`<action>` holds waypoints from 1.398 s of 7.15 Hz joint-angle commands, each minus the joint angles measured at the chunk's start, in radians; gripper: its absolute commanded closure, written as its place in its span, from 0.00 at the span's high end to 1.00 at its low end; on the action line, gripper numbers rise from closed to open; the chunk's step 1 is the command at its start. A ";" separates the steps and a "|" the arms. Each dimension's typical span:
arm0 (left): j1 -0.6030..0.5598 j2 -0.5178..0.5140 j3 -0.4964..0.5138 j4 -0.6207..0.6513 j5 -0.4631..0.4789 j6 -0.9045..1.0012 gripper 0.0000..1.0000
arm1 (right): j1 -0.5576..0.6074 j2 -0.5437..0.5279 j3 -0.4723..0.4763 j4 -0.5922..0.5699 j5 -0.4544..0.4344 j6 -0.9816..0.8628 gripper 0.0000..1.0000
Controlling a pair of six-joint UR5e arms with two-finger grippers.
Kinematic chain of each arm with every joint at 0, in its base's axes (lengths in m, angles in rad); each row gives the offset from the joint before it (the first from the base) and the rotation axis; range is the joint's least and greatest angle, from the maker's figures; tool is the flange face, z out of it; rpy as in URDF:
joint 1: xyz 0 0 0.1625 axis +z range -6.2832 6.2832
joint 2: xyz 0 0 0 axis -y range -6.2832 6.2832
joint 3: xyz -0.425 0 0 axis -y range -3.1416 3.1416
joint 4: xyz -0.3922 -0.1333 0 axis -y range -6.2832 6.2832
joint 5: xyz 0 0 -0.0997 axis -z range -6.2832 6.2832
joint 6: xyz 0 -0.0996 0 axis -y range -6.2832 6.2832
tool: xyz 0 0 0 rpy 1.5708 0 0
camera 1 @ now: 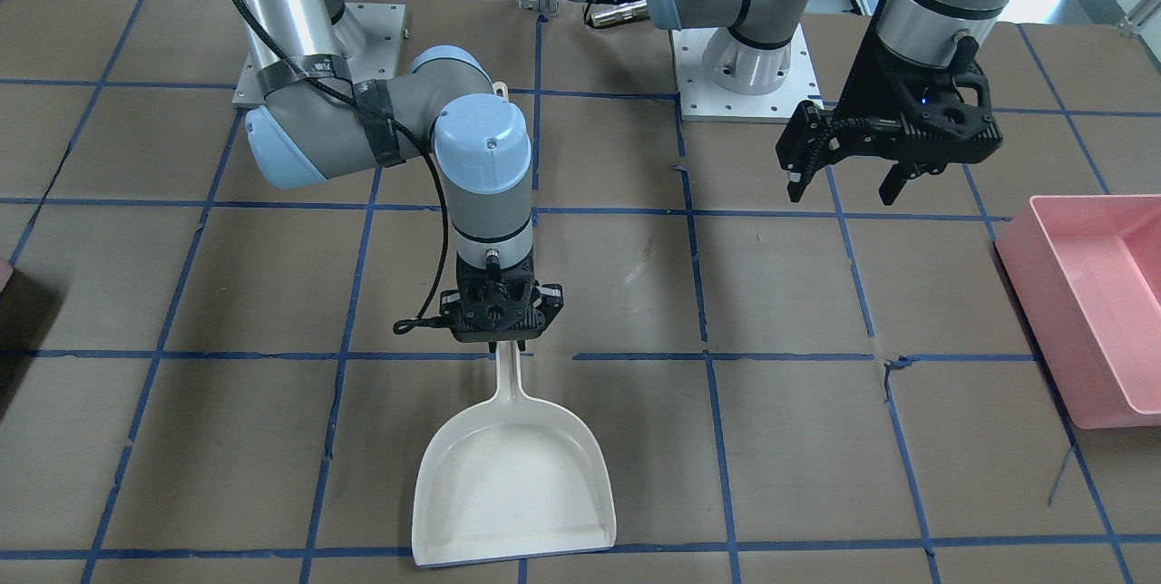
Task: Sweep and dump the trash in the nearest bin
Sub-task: 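Lower the dustpan onto the table with the right gripper and open it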
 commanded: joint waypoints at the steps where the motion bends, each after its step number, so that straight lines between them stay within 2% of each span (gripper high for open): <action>1: 0.000 -0.006 0.033 -0.003 0.000 0.001 1.00 | -0.001 0.015 0.000 0.002 0.005 0.006 0.03; 3: -0.008 0.006 0.031 -0.005 0.000 0.002 1.00 | 0.000 0.012 0.000 0.003 0.002 0.008 0.06; 4: -0.012 -0.003 0.022 -0.003 -0.001 0.001 1.00 | 0.000 0.014 0.000 0.005 -0.001 0.009 0.18; 5: -0.016 0.000 0.031 -0.005 -0.003 0.001 1.00 | 0.000 0.020 0.000 0.005 0.003 0.015 0.34; 6: -0.017 0.002 0.031 -0.005 -0.003 0.001 1.00 | -0.001 0.021 -0.002 0.011 0.015 0.091 0.43; 10: -0.083 -0.007 0.019 -0.003 0.000 -0.013 1.00 | -0.003 0.023 -0.031 0.049 0.026 0.109 0.55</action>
